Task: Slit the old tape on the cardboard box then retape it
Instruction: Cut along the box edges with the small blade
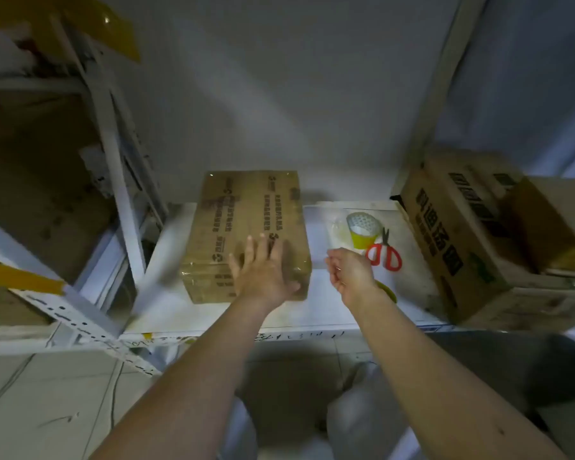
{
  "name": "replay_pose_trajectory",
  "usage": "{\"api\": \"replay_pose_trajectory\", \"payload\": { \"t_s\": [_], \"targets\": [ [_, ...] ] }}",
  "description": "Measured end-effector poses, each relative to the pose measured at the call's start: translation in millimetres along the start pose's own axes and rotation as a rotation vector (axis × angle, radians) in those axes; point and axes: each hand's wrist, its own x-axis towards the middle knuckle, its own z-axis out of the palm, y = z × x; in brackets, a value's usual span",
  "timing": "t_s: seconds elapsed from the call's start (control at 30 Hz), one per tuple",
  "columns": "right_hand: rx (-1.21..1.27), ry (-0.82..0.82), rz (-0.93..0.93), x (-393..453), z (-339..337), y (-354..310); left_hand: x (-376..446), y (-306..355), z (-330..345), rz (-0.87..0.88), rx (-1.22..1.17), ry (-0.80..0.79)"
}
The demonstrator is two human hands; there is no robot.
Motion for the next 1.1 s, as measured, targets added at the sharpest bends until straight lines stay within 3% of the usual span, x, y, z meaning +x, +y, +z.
{"api": "replay_pose_trajectory", "payload": {
  "t_s": [0.1, 0.2, 0.43, 0.8, 1.0, 1.1],
  "targets": [
    [-0.594, 0.246, -0.158, 26.1, -25.7, 6.1, 10.5, -4.5, 12.9, -0.045, 0.149, -0.06],
    [-1.115, 0.393, -0.192, 41.7, -53.2, 17.5, 14.9, -7.5, 27.5, -0.052, 0.176, -0.014],
    [-1.629, 0.332, 0.036, 57.8, -77.2, 33.2, 17.0, -6.4, 35.8, -0.058, 0.246, 0.064],
    [-1.598, 0.376, -0.099, 61.2, -65.9, 41.8, 17.9, -4.0, 34.2, -0.069, 0.247, 0.04],
    [-1.322, 0.422, 0.018, 58.7, -55.4, 48.3, 15.2, -4.7, 32.1, -0.054, 0.252, 0.027],
    [-1.093, 0.461, -0.025, 48.7, -48.0, 48.2, 14.2, -6.0, 31.2, -0.045, 0.261, 0.014]
  ]
}}
